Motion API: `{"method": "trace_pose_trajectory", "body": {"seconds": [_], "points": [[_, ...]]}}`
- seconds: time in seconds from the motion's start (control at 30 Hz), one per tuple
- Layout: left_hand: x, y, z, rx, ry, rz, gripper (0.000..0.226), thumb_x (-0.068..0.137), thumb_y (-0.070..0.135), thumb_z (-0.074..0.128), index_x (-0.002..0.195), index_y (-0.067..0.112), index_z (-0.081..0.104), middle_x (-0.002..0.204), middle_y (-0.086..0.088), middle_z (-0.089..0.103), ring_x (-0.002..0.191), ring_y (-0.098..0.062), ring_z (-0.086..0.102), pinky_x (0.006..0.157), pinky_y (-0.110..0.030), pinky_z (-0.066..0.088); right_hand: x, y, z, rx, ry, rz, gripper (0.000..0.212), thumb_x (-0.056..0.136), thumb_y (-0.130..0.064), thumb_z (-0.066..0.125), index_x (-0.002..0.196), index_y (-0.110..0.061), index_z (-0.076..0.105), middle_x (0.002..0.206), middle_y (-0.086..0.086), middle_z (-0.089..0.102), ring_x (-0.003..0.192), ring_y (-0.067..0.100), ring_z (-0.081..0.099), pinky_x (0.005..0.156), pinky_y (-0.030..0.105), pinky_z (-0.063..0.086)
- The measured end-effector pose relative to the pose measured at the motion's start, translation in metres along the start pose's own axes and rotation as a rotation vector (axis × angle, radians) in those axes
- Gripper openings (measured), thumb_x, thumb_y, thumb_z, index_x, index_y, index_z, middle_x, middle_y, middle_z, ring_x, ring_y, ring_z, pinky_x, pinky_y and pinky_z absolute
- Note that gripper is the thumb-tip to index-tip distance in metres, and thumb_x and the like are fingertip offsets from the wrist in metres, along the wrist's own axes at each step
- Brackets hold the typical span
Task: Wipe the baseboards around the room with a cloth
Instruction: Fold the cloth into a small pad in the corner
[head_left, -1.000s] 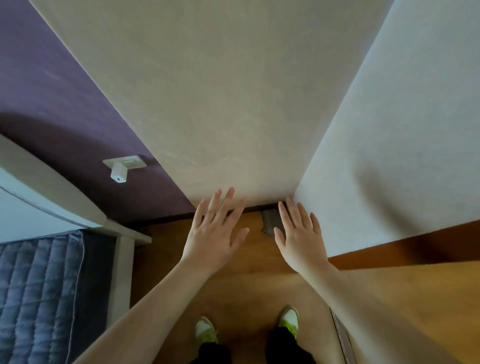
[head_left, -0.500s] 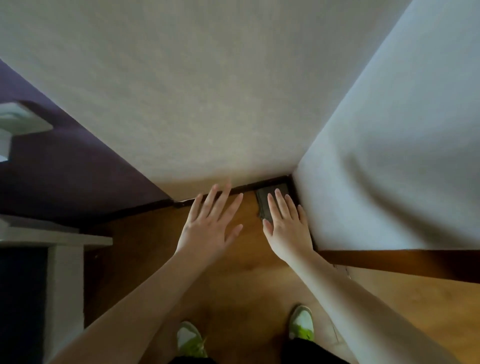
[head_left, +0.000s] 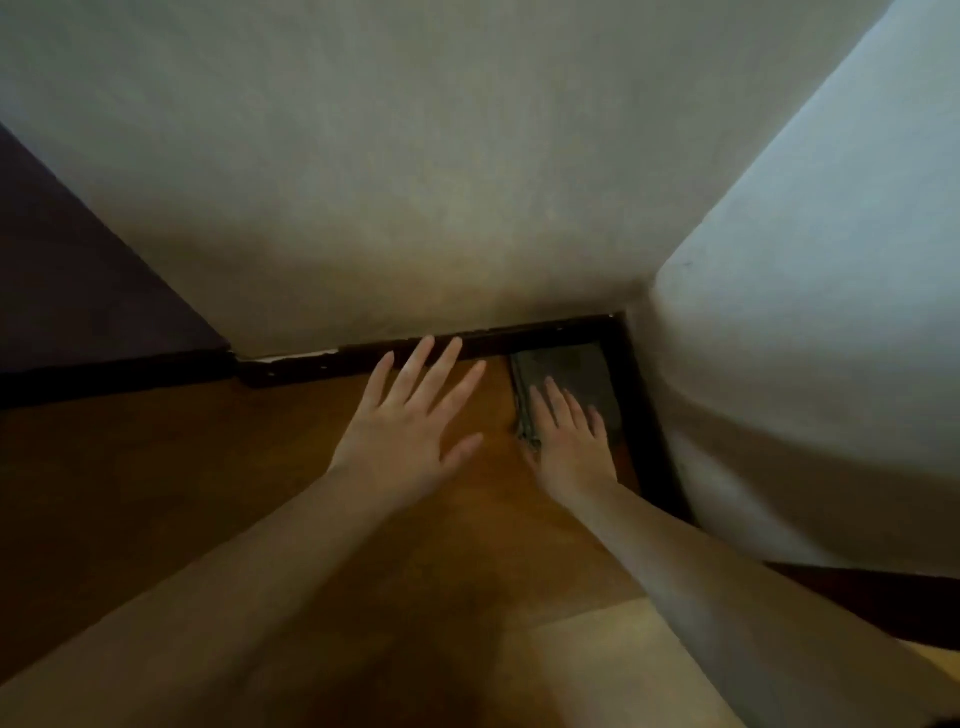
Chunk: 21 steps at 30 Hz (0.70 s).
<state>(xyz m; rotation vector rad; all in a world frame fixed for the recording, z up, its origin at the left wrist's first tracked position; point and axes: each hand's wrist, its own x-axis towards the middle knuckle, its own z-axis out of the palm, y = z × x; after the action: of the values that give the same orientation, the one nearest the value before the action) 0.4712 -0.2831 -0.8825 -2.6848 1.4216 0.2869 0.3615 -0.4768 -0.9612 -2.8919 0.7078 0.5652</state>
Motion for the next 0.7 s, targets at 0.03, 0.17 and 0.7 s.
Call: {"method": "trace_pose_trajectory", "body": {"seconds": [0.03, 0.17, 0.7], "points": [[0.005, 0.001, 0.017, 0.018, -0.035, 0.027, 0.069, 0.095, 0.067, -0.001, 0.148, 0.036, -0.032, 0.156, 0.000, -0.039, 0.144, -0.024, -0.035, 0.120, -0.050, -0.017, 0.013, 0.007, 0.018, -0.015, 0.007, 0.039, 0.073, 0.100, -0.058, 0.029, 0.157, -0.028, -0.004, 0.166, 0.001, -0.005, 0.152, 0.023, 0.000, 0.123, 0.048, 0.007], [0.014, -0.001, 0.077, 0.044, -0.102, 0.074, 0.069, 0.096, 0.067, 0.000, 0.149, 0.036, -0.032, 0.156, 0.000, -0.040, 0.143, -0.023, -0.037, 0.121, -0.050, -0.016, 0.043, 0.026, 0.071, -0.081, -0.026, 0.035, 0.069, 0.100, -0.056, 0.033, 0.156, -0.023, 0.010, 0.160, 0.010, 0.018, 0.146, 0.031, 0.021, 0.116, 0.051, 0.018], [0.035, 0.000, 0.078, 0.101, -0.147, 0.116, 0.070, 0.100, 0.066, 0.014, 0.152, 0.039, -0.024, 0.161, 0.004, -0.031, 0.147, -0.020, -0.031, 0.121, -0.052, -0.011, 0.066, 0.017, 0.058, -0.328, 0.000, -0.250, 0.031, 0.100, -0.009, 0.039, 0.132, -0.011, 0.042, 0.129, 0.015, 0.052, 0.113, 0.031, 0.057, 0.091, 0.039, 0.048]]}}
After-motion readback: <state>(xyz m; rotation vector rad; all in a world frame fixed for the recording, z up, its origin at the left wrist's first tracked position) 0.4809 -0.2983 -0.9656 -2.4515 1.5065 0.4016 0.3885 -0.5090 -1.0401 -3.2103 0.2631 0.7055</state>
